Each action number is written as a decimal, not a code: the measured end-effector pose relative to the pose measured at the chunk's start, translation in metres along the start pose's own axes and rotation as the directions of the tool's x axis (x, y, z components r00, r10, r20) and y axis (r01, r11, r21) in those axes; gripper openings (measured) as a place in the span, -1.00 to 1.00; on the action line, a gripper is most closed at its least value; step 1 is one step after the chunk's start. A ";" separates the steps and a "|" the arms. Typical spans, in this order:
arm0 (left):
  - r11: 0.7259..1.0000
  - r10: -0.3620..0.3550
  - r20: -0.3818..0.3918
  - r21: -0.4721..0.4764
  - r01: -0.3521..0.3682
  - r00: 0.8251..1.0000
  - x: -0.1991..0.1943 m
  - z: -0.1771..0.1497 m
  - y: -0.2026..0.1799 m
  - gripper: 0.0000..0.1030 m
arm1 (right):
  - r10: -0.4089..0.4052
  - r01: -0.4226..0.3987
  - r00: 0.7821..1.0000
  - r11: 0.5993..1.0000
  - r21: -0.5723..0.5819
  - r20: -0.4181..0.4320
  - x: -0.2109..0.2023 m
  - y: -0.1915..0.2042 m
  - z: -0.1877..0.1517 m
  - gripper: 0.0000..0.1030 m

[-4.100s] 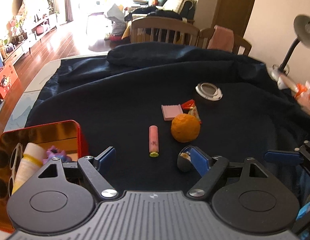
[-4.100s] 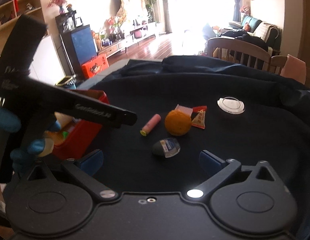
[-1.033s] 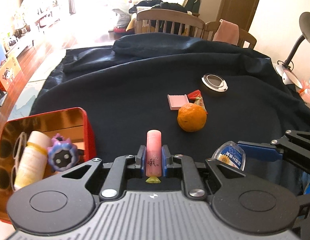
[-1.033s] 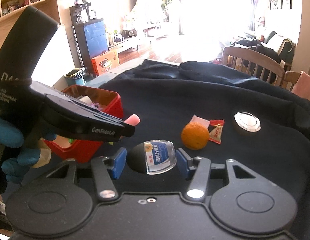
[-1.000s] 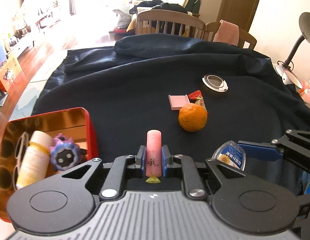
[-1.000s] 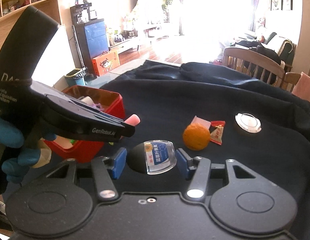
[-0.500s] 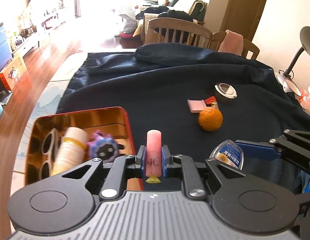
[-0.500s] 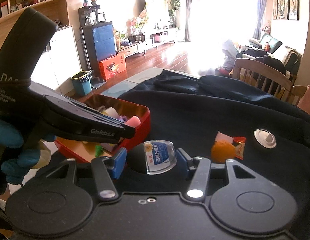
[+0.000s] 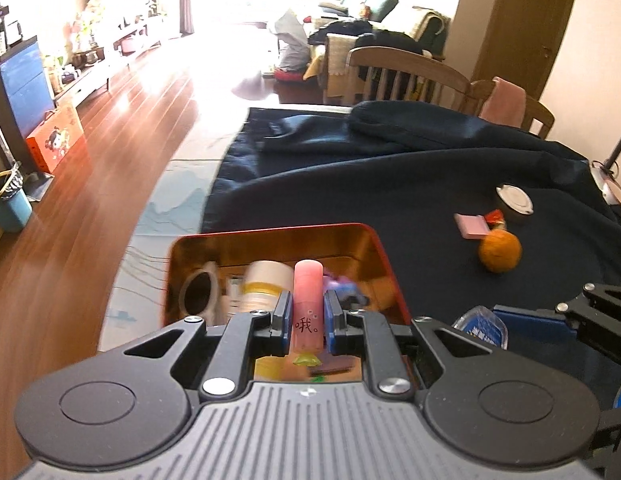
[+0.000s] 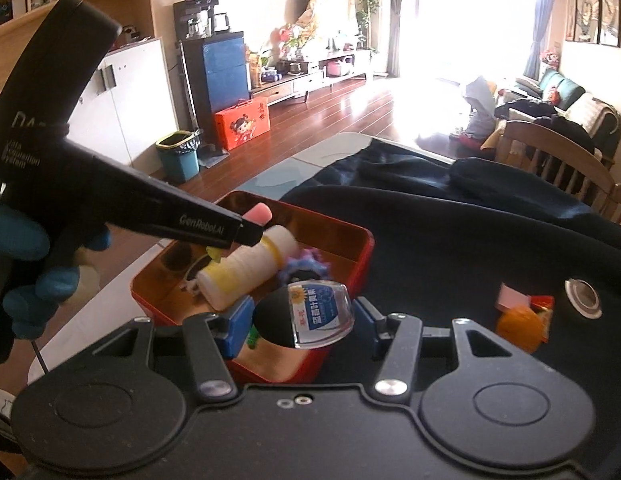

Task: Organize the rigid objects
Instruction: 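Carry the pink stick with the left tool to the tin while the right tool carries the case, then open the left tool to drop the pink stick in the tin while the right tool releases the case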

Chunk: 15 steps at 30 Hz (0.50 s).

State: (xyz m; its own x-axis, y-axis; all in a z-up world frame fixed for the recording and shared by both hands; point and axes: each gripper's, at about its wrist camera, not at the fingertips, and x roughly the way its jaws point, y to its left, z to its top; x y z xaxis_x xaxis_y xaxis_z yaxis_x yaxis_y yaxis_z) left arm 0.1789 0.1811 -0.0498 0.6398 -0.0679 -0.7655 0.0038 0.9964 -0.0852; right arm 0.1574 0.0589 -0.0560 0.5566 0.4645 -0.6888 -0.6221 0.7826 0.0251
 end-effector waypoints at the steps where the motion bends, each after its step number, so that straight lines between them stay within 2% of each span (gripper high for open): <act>1: 1.000 0.004 0.000 -0.002 -0.004 1.000 0.001 0.000 0.005 -0.70 | 0.000 0.000 1.000 1.000 -0.003 -0.006 0.004 0.004 0.002 0.04; 8: 0.999 0.044 -0.020 0.000 -0.044 0.999 0.020 0.001 0.039 -0.70 | -0.002 0.003 0.997 1.000 0.018 -0.081 0.034 0.017 0.008 0.04; 15: 0.999 0.026 -0.048 0.030 -0.025 0.998 0.044 0.010 0.051 -0.70 | -0.001 0.000 0.989 1.000 -0.003 -0.151 0.062 0.030 0.009 0.04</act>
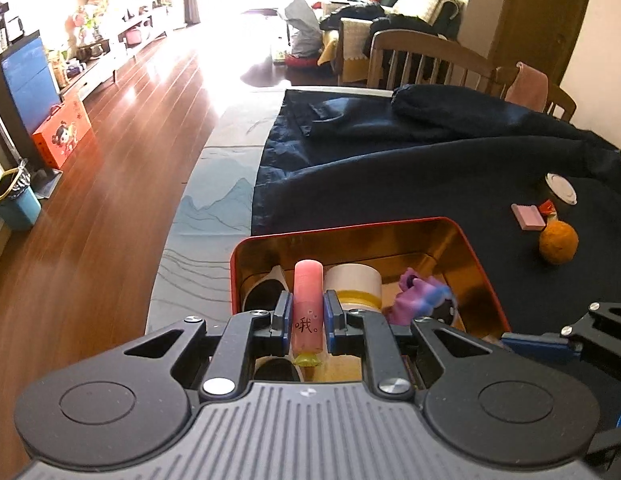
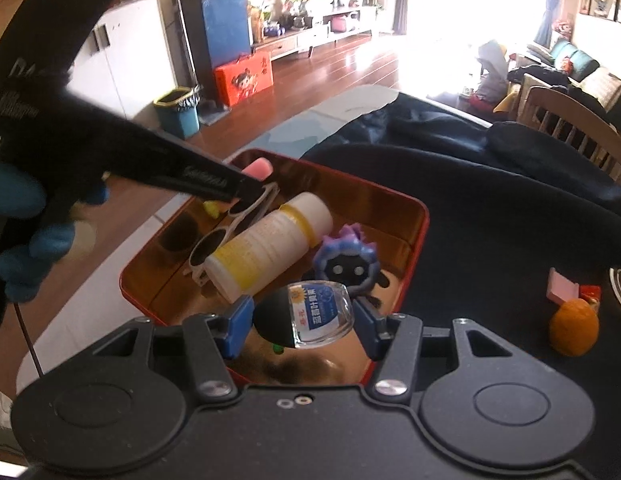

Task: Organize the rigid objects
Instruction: 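Open the left tool to drop the pink stick in the tin while the right tool releases the case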

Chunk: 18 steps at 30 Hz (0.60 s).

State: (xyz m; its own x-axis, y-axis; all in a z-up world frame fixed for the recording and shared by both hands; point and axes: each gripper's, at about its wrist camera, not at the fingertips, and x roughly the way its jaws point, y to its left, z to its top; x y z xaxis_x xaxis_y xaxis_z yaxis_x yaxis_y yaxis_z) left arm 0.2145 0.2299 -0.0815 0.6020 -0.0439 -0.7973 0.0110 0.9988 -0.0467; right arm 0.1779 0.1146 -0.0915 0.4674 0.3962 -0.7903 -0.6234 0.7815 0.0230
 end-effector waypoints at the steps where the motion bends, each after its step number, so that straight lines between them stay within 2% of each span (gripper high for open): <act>1: 1.000 -0.001 -0.005 0.003 0.001 1.000 0.003 0.001 0.001 -0.70 | 0.003 -0.004 1.000 1.000 -0.004 -0.008 0.003 0.002 0.001 0.04; 18: 0.999 -0.015 -0.071 0.031 0.017 0.997 0.040 0.007 0.004 -0.70 | -0.014 0.011 0.996 0.999 -0.035 -0.085 0.031 0.010 0.001 0.04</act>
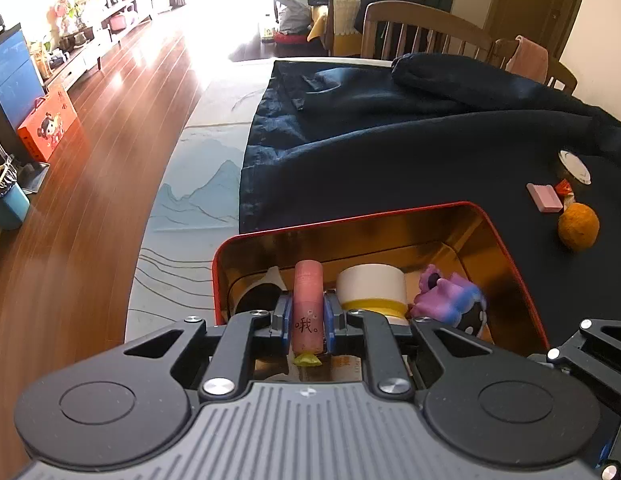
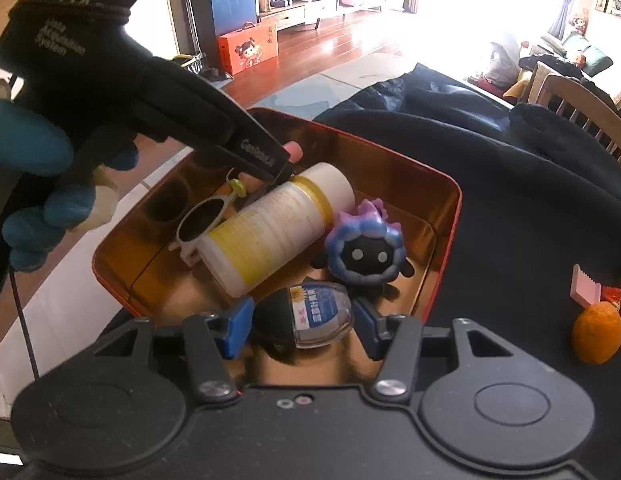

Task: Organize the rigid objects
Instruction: 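Open the left tool to drop the pink stick in the tin while the right tool releases the case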

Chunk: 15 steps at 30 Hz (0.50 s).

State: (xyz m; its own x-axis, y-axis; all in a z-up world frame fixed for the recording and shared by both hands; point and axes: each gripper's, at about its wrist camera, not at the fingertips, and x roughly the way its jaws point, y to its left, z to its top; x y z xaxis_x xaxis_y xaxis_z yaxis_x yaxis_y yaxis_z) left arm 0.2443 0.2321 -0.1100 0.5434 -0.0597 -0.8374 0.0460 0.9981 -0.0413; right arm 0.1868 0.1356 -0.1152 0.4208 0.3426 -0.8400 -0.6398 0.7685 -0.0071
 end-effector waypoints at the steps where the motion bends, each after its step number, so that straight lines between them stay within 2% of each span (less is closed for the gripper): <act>1: 1.000 0.001 -0.001 0.001 -0.001 1.000 0.001 0.000 0.000 -0.70 | 0.000 0.000 1.000 1.000 0.001 -0.002 0.001 0.000 0.000 0.04; 9: 1.000 0.009 -0.002 0.006 -0.009 1.000 0.001 0.000 -0.002 -0.70 | 0.006 -0.005 1.000 1.000 0.006 -0.017 0.006 0.001 -0.001 0.06; 15: 1.000 0.014 -0.006 -0.010 -0.014 1.000 -0.001 -0.001 -0.001 -0.70 | 0.005 -0.005 1.000 1.000 0.027 0.008 0.001 -0.004 -0.002 0.12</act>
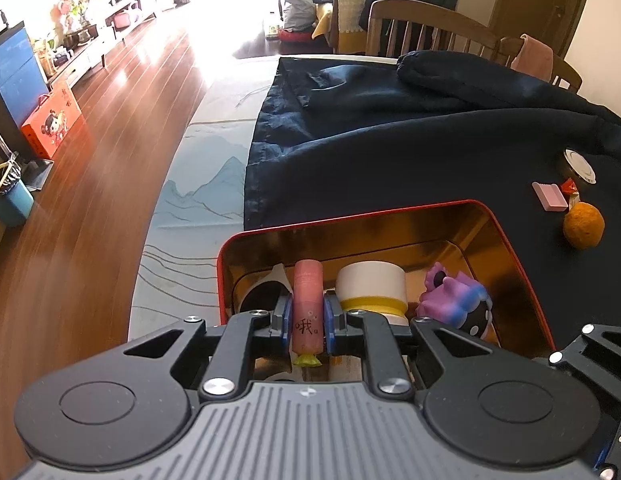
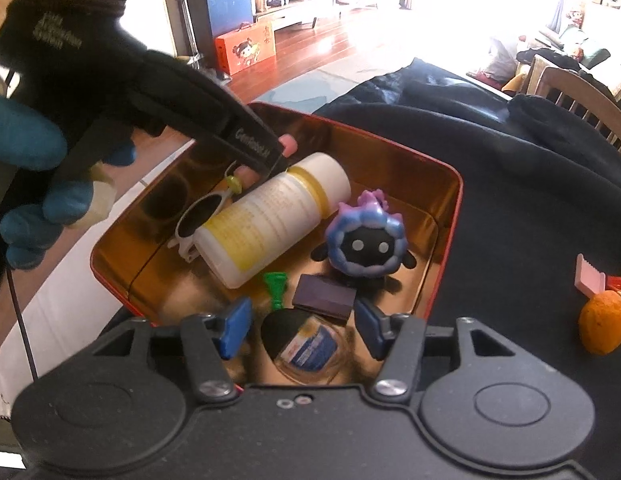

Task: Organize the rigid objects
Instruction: 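Open the left tool to drop the pink stick in the tin while the right tool releases the case, then withdraw both open tools from the tin toward the orange and pink block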

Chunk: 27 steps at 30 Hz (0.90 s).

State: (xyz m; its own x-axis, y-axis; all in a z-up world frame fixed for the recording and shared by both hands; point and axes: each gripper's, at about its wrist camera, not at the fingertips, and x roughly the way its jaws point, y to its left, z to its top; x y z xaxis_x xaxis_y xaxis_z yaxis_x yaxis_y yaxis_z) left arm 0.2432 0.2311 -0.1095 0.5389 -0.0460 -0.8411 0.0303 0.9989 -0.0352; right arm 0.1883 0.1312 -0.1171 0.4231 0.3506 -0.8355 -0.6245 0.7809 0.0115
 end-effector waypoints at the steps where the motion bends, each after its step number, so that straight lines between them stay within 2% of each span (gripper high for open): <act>1: 1.000 -0.001 0.001 -0.001 0.001 1.000 -0.001 0.000 0.000 -0.70 | -0.002 0.002 1.000 1.000 0.006 0.010 -0.002 0.000 0.000 0.14; 11: 0.999 -0.029 0.011 -0.036 0.029 1.000 -0.020 -0.010 -0.002 -0.69 | 0.007 -0.012 0.997 0.998 0.066 0.080 -0.031 -0.009 -0.004 0.21; 20: 0.997 -0.071 0.049 -0.026 0.072 0.996 -0.051 -0.015 -0.026 -0.69 | 0.001 -0.020 0.987 0.993 0.114 0.162 -0.068 -0.024 -0.014 0.25; 23: 0.996 -0.082 0.067 -0.014 0.083 0.994 -0.062 -0.017 -0.038 -0.68 | -0.007 -0.021 0.981 0.990 0.141 0.193 -0.081 -0.033 -0.019 0.40; 27: 0.995 -0.092 0.090 -0.017 0.094 0.992 -0.073 -0.018 -0.051 -0.43 | -0.020 -0.019 0.973 0.985 0.169 0.229 -0.099 -0.045 -0.026 0.44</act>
State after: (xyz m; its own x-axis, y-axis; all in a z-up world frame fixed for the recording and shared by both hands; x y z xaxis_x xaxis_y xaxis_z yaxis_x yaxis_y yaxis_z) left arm 0.1873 0.1831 -0.0563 0.6076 -0.1383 -0.7821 0.0669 0.9901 -0.1231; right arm 0.1572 0.0483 -0.0494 0.5744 0.4437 -0.6879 -0.5124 0.8503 0.1206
